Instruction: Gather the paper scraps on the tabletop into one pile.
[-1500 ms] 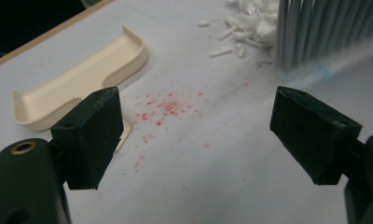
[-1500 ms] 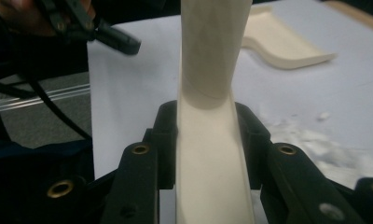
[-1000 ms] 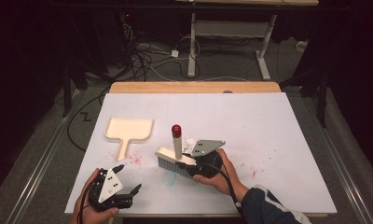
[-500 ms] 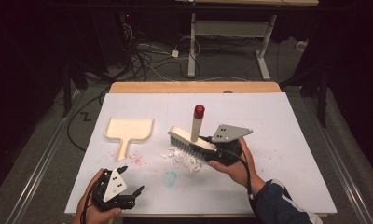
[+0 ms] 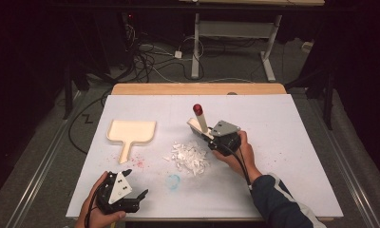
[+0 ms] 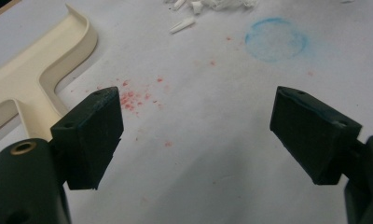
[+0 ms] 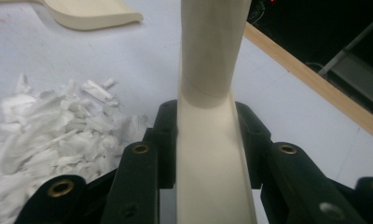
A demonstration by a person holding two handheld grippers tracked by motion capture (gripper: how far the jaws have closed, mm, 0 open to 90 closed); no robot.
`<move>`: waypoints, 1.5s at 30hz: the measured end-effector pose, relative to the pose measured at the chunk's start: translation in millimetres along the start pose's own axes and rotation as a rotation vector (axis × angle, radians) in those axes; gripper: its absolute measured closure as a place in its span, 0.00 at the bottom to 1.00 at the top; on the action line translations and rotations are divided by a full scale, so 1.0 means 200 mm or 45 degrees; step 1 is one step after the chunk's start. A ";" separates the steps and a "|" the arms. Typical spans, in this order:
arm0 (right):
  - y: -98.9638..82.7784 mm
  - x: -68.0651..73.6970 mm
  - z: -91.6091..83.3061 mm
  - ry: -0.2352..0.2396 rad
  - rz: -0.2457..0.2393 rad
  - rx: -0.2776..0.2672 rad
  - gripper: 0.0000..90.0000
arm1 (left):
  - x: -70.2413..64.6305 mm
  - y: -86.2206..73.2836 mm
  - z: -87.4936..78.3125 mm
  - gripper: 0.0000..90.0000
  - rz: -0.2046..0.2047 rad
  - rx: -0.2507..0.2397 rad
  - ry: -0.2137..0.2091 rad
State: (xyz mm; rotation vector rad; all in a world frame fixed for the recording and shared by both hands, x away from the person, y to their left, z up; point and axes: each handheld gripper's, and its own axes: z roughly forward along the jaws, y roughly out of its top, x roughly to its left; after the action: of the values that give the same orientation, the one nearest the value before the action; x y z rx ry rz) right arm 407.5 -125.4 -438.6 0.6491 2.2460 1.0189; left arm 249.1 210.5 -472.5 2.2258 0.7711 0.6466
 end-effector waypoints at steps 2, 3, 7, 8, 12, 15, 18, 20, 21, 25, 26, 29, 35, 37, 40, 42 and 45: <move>0.00 0.02 0.02 0.055 0.002 -0.023 0.76 | 0.00 0.00 0.00 0.18 0.001 0.000 -0.002; 0.01 0.05 0.03 0.055 -0.010 -0.020 0.75 | 0.00 0.00 0.00 0.18 0.001 0.001 -0.004; 0.03 0.14 0.02 0.139 -0.040 -0.051 0.75 | 0.00 0.00 0.00 0.18 -0.002 0.001 -0.007; 0.04 0.16 0.02 0.163 -0.046 -0.061 0.75 | 0.00 0.00 0.00 0.18 -0.003 0.000 -0.008; 0.07 0.22 -0.01 0.174 -0.113 -0.081 0.76 | 0.00 0.00 0.00 0.18 0.005 0.003 -0.009; 0.08 0.22 -0.03 0.163 -0.118 -0.097 0.76 | 0.00 0.00 0.00 0.18 0.003 0.003 -0.006; 0.09 0.18 -0.07 0.127 -0.108 -0.126 0.76 | 0.00 0.00 0.00 0.18 0.000 0.002 -0.007; 0.10 0.14 -0.11 0.113 -0.084 -0.154 0.76 | 0.00 0.00 0.00 0.18 0.002 0.002 -0.005; 0.10 0.12 -0.14 0.111 -0.069 -0.172 0.76 | 0.00 0.00 0.00 0.18 0.002 0.001 -0.004; 0.12 0.06 -0.24 0.133 -0.020 -0.226 0.76 | 0.00 0.00 -0.01 0.18 0.003 -0.002 -0.001; 0.12 0.05 -0.27 0.139 -0.013 -0.238 0.76 | 0.00 0.00 -0.01 0.18 0.004 -0.003 -0.001; 0.12 0.04 -0.34 0.179 0.004 -0.256 0.76 | 0.00 0.00 -0.01 0.18 0.007 -0.002 0.001; 0.10 0.06 -0.44 0.241 0.014 -0.267 0.76 | -0.01 0.00 -0.02 0.18 0.010 -0.011 0.009; 0.08 0.07 -0.47 0.255 0.006 -0.256 0.76 | -0.01 0.00 -0.02 0.18 0.011 -0.010 0.010; 0.03 0.10 -0.51 0.312 0.001 -0.232 0.76 | -0.01 0.00 -0.03 0.18 0.013 -0.012 0.012; 0.01 0.13 -0.53 0.366 0.008 -0.233 0.76 | 0.00 0.00 -0.04 0.18 0.013 -0.015 0.024; 0.00 0.17 -0.53 0.426 0.010 -0.234 0.76 | 0.02 0.00 -0.06 0.18 -0.007 -0.036 0.056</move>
State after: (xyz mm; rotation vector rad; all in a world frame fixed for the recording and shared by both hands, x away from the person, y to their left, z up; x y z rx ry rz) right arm 312.0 -157.9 -392.3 0.4332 2.3902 1.4055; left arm 243.4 218.4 -464.9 2.1893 0.7849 0.7023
